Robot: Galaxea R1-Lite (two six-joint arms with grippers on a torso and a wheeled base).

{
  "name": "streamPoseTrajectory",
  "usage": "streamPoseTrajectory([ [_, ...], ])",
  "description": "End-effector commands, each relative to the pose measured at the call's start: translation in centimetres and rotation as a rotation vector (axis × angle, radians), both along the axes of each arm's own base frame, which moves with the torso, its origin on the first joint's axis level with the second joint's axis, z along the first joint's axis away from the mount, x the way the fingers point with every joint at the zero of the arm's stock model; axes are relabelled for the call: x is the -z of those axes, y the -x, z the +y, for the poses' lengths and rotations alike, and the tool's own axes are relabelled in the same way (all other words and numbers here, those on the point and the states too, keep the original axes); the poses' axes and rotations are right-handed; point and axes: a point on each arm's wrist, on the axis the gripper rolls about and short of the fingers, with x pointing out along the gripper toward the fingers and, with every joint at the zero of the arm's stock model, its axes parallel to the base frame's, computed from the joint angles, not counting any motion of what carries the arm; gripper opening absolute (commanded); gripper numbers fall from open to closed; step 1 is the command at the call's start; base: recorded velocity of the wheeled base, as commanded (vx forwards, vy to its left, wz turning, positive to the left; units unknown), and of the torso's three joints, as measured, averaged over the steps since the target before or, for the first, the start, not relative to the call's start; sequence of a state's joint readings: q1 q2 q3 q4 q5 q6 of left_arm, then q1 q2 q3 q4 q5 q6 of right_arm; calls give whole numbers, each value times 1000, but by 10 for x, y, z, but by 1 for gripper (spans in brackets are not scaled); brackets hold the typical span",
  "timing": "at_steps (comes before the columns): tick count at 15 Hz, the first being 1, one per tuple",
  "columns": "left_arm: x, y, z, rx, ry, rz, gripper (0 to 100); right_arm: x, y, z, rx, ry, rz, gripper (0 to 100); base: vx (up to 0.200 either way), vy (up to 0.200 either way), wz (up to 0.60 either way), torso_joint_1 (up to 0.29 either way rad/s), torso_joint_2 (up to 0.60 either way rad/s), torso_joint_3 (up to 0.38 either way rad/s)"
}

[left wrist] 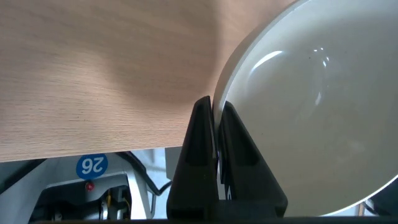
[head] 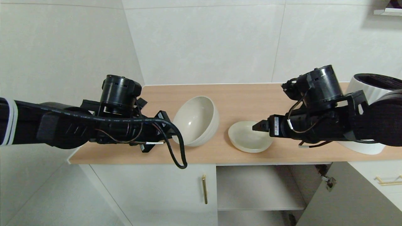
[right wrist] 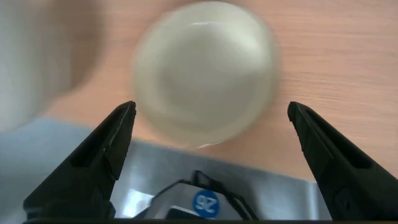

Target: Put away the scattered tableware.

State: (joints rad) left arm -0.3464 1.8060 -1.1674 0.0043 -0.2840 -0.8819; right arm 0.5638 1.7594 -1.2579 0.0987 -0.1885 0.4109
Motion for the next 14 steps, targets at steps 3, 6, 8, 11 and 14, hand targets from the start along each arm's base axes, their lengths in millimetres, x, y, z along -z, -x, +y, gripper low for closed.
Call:
streamPoseTrajectory([
  [3,-2,1,0,0,2,-4,0,26,-34,0,116,71,62,100,0,0,0,0,0,0],
  [6,-2,1,0,0,2,-4,0,33,-39,-2,133,88,78,100,0,0,0,0,0,0],
  [8,-2,1,0,0,2,-4,0,37,-41,-2,132,95,86,100,0,0,0,0,0,0],
  [11,-2,1,0,0,2,-4,0,43,-44,-1,132,104,100,100,0,0,0,0,0,0],
  [14,-2,1,0,0,2,-4,0,47,-46,0,132,109,108,100,0,0,0,0,0,0],
])
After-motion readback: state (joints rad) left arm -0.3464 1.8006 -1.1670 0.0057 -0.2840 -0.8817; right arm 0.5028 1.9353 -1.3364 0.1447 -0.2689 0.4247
